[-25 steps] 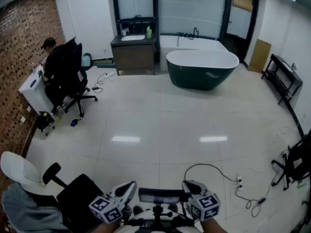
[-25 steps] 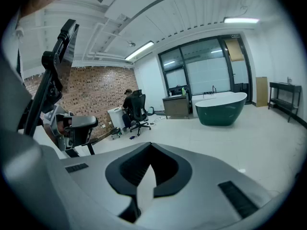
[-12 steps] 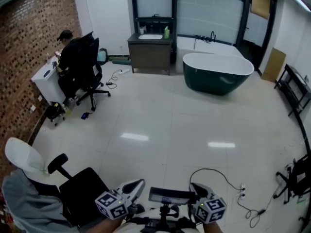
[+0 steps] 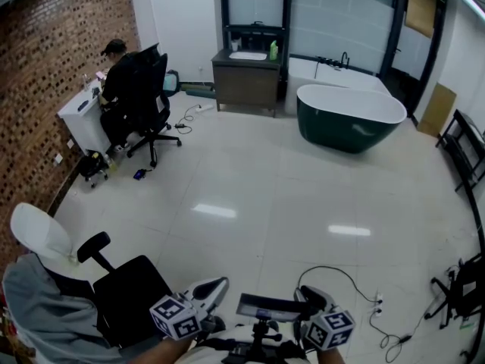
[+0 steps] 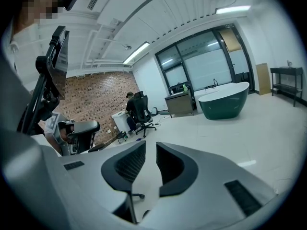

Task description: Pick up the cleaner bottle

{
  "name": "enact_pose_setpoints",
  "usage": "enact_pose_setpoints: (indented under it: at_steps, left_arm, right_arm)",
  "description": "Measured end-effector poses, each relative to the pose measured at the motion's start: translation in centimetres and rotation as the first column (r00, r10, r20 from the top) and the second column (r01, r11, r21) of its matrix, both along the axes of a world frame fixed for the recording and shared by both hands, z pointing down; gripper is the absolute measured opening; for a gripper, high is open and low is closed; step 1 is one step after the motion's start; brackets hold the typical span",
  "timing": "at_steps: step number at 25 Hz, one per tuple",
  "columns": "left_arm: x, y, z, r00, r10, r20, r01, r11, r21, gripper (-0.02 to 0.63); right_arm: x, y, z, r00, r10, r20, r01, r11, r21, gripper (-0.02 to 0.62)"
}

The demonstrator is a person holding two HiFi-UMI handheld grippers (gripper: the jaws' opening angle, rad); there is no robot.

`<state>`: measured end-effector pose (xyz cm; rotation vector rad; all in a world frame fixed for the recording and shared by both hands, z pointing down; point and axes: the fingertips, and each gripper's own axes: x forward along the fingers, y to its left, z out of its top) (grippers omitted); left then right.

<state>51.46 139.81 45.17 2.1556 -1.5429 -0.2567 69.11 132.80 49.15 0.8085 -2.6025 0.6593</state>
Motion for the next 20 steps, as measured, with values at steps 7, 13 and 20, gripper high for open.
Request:
enact_pose_setpoints:
  at_steps: [7,13,20]
  left_arm:
    - [-0.85,0.20,-0.01,1.000,-0.028,0.011,0.028,1.000,-0.004,0.011]
    - [-0.75,0.26,-0.29,1.000,-0.027,-0.001,0.027,1.000,0.008,0.018]
    - [-0.46,0.76,-0.58,1.000,-0.019,-0.010,0.019,0.999,0.026,0.018]
  right_arm:
    - [-0.29,0.27,-0.11,1.000,-0.005,0.013,0.005,1.000,0.006,0.127]
    - [-0.14,0.17,-0.23,1.000,0.007,0.021,-0.007,1.000,0.010,0.127]
    - [-0.26,0.76,0.10,1.000,0.003,0.024,-0.003,1.000,-0.005,0.127]
